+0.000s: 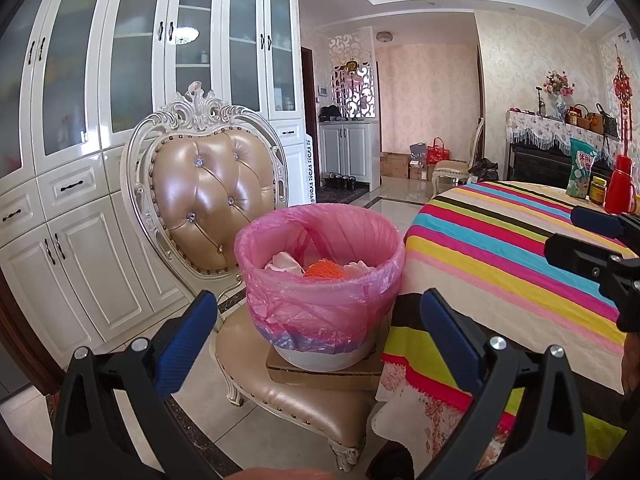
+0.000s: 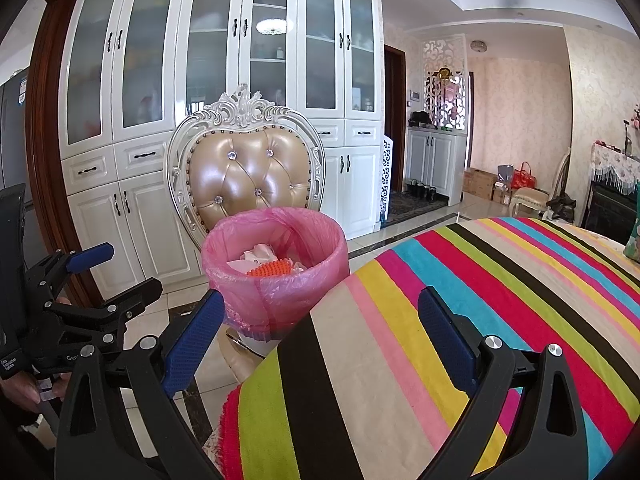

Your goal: Collect trash

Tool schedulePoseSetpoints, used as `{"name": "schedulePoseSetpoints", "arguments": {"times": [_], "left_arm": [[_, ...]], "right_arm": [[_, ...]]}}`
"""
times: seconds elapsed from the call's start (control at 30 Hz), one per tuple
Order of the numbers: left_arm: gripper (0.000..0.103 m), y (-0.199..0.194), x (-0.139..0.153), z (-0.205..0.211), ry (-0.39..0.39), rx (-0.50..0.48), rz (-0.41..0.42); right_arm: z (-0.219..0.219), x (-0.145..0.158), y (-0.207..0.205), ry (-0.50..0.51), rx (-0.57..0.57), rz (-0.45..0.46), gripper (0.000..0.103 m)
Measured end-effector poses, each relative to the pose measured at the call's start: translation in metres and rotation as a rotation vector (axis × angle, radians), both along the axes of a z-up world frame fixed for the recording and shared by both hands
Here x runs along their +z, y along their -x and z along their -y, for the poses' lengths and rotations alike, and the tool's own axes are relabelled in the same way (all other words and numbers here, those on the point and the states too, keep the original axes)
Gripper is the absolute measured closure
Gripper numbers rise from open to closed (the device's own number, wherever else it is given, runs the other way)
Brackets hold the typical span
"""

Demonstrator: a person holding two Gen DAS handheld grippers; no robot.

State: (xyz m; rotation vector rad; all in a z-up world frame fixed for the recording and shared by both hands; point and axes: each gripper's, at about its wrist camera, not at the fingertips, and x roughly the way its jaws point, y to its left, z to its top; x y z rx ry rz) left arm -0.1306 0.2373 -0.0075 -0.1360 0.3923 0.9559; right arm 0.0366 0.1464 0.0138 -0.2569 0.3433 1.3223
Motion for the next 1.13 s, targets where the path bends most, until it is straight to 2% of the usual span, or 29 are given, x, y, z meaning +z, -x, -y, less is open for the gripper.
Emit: {"name": "schedulePoseSetpoints", "arguments": {"times": [0.7, 1.13], "left_arm": [[0.005, 0.001, 0.007, 0.006, -0.006, -0.028, 0.015], [0.005, 0.005, 0.004, 0.003, 0.006, 0.005, 0.018]], "right_arm": [[-0.002, -0.01, 0.0, 0.022, -0.003, 0.008, 0.012], [-0.002, -0.011, 0.001, 0.021, 0.0, 0.013, 0.012]]}}
